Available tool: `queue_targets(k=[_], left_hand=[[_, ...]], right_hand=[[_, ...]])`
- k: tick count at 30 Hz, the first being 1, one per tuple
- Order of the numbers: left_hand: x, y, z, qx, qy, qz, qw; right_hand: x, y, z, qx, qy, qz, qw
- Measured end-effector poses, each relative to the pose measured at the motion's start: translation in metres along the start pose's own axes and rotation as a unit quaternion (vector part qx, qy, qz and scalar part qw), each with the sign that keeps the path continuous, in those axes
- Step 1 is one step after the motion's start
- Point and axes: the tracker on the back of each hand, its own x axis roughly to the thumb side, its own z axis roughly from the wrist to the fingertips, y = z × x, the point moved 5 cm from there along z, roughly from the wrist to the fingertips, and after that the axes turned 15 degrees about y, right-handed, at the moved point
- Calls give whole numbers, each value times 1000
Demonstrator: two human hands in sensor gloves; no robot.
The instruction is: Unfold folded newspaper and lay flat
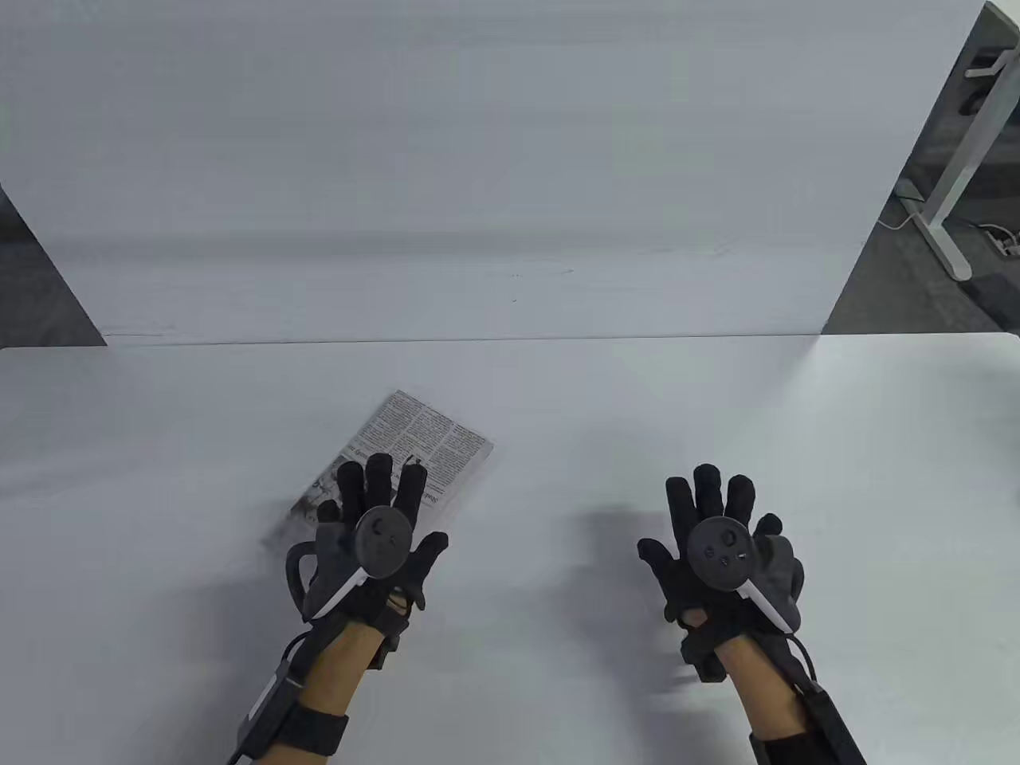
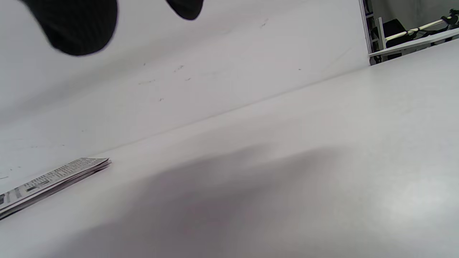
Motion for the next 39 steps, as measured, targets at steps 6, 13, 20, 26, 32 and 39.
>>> queue_targets(k=[6,13,20,26,32,39], left_hand=[[-1,0,-1,-3,-3,-6,1000],[-17,1,2,-23,-35,-17,999],[-91,-5,-13,-27,-159,-49,986],[-149,5,-28,-24,-273,-57,960],[-174,24,-34,-53,-311,-72,946],[-186,31,-34,-66,-343,-49,936]], right_hand=[[2,-3,1,3,3,4,1000],[1,-5,0,7,0,12,1000],[1,-8,1,15,-4,16,1000],[-3,-13,2,23,-8,29,999],[-2,-13,2,25,-7,30,999],[3,-13,2,27,-2,37,999]])
